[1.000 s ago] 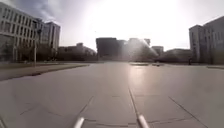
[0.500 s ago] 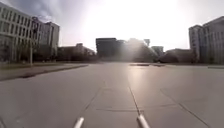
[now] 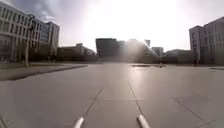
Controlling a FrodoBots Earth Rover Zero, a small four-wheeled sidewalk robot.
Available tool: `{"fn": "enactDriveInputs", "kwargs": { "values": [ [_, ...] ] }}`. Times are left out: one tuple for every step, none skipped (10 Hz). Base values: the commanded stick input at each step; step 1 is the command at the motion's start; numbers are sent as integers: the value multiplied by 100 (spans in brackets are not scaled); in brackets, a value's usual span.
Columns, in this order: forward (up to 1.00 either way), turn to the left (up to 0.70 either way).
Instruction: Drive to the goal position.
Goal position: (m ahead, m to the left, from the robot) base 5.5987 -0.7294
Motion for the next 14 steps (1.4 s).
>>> {"fn": "enactDriveInputs", "kwargs": {
  "values": [
    [100,0],
    [100,0],
    [100,0],
    [100,0],
    [100,0],
    [100,0],
    [100,0],
    [100,0],
    [100,0],
    [100,0],
    [100,0],
    [100,0],
    [100,0],
    [100,0]
  ]
}}
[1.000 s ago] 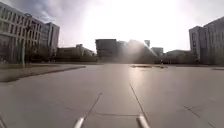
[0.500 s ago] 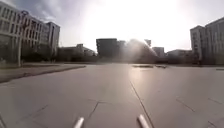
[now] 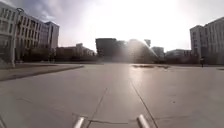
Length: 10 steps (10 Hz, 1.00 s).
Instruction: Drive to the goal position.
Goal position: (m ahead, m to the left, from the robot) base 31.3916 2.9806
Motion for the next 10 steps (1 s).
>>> {"fn": "enactDriveInputs", "kwargs": {
  "values": [
    [100,0],
    [100,0],
    [100,0],
    [100,0],
    [100,0],
    [100,0],
    [100,0],
    [100,0],
    [100,0],
    [100,0]
  ]
}}
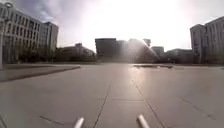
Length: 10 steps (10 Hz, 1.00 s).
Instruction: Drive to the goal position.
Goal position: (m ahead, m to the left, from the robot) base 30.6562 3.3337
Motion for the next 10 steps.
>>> {"fn": "enactDriveInputs", "kwargs": {
  "values": [
    [100,0],
    [100,0],
    [100,0],
    [100,0],
    [100,0],
    [100,0],
    [100,0],
    [100,0],
    [100,0],
    [100,0]
  ]
}}
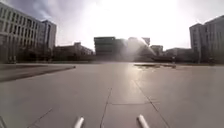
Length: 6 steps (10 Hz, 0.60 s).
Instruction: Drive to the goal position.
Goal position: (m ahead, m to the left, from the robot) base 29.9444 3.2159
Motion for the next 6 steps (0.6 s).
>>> {"fn": "enactDriveInputs", "kwargs": {
  "values": [
    [100,0],
    [100,0],
    [100,0],
    [100,0],
    [100,0],
    [100,0]
  ]
}}
